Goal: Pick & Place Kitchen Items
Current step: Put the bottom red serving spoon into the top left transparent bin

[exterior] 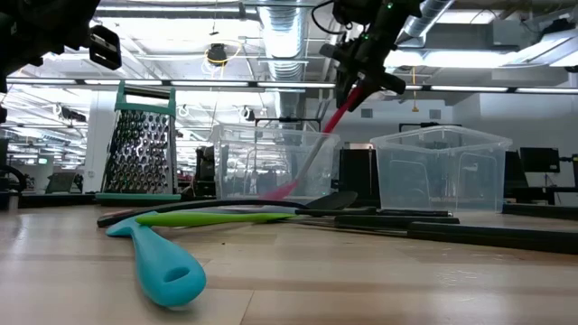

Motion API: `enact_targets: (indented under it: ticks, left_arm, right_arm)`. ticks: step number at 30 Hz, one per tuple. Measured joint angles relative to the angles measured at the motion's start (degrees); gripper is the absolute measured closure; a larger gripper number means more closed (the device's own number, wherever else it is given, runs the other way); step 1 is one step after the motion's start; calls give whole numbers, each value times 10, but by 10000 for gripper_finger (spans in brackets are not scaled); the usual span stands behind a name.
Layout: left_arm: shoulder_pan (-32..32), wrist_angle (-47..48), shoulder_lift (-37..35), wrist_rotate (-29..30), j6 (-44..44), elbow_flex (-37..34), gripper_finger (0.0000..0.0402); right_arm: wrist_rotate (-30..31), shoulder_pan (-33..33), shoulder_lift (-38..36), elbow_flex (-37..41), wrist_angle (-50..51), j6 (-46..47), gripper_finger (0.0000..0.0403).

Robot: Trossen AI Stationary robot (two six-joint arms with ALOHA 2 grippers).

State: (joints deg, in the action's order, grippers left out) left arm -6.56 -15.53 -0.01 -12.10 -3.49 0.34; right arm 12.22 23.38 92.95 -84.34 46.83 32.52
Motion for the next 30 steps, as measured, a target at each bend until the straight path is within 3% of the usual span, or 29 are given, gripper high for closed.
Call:
enact_targets:
  ticks: [5,23,30]
  left_arm:
    - [0,0,0,0,0,0,393]
    - [0,0,0,0,0,0,393]
    - [0,0,0,0,0,0,393]
  right_arm:
    - [-15,-2,0,0,-9,-12,350]
    - [-118,24,1,0,-125,-27,348]
    - [-122,35,2,11,-132,-27,348]
